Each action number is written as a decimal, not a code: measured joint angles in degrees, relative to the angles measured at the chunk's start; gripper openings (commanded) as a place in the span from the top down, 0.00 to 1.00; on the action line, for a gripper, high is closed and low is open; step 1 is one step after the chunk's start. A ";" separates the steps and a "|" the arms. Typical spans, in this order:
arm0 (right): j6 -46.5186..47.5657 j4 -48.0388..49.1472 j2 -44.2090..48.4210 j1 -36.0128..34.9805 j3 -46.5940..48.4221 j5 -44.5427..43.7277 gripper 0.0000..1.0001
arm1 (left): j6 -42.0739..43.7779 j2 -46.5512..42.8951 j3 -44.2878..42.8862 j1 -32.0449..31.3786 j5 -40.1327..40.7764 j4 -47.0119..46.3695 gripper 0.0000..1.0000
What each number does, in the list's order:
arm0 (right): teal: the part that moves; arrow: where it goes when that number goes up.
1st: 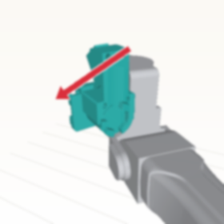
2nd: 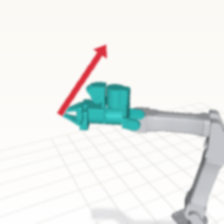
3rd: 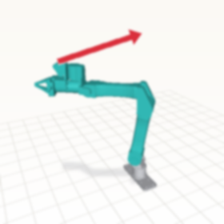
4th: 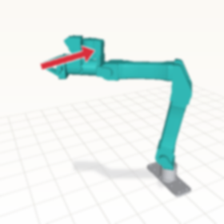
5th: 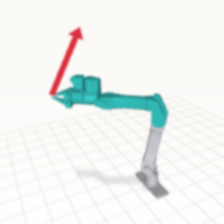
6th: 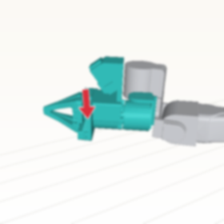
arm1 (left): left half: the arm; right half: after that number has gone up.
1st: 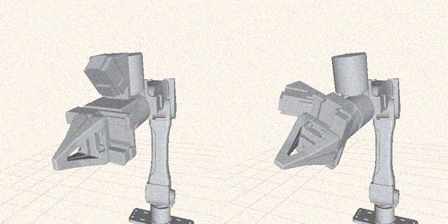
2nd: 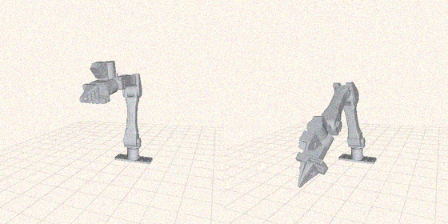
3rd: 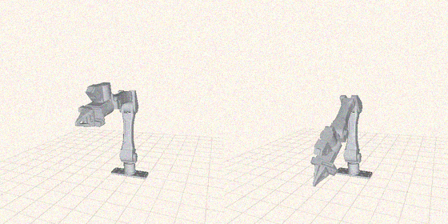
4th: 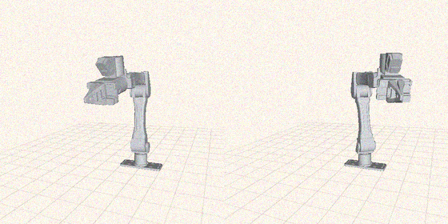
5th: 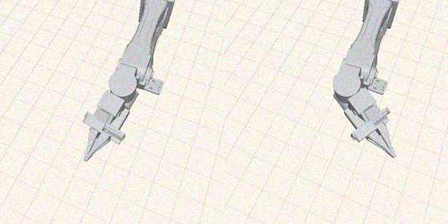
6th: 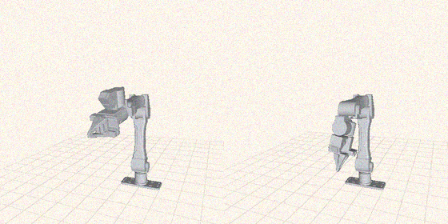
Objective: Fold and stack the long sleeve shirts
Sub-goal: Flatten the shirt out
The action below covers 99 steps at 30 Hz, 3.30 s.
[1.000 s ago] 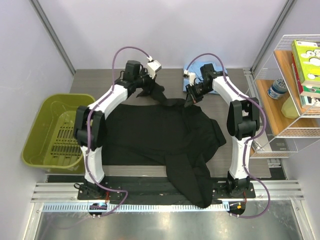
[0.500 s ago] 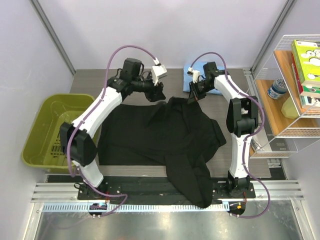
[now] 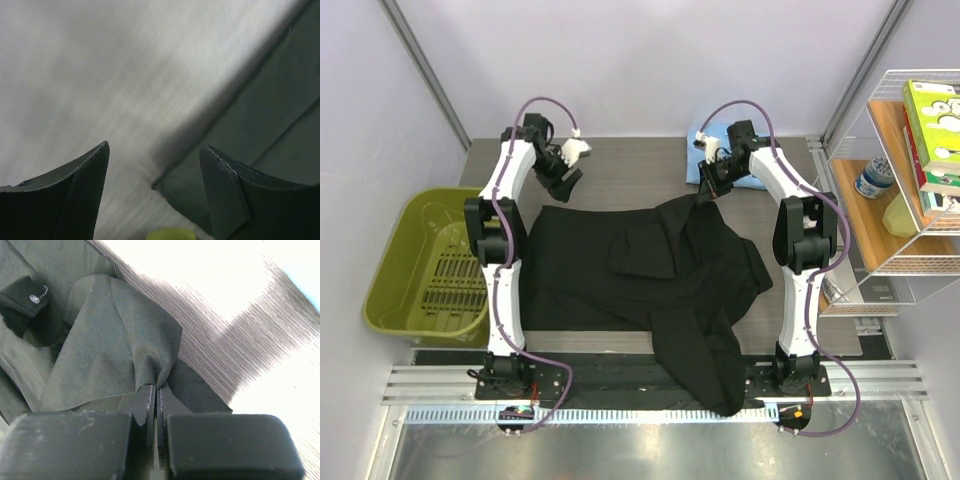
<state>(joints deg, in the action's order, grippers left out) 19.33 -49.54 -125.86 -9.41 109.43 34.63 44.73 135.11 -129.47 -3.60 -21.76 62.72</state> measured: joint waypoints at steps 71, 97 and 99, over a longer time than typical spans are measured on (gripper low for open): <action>4.24 4.74 23.65 5.38 -14.62 -9.70 0.99 | -12.31 -5.88 21.68 -14.88 5.35 -14.73 0.43; 11.82 -5.33 28.26 1.38 -23.96 -2.89 0.99 | -6.47 -31.01 32.59 -4.98 2.32 -1.49 0.22; 11.78 -4.81 27.15 1.38 -22.38 -3.54 0.99 | -6.78 -25.59 28.81 -4.22 3.17 -3.89 0.23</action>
<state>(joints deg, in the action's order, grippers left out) 31.11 -54.35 -98.72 -8.03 87.05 31.09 37.95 109.51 -100.66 -7.81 -18.59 58.83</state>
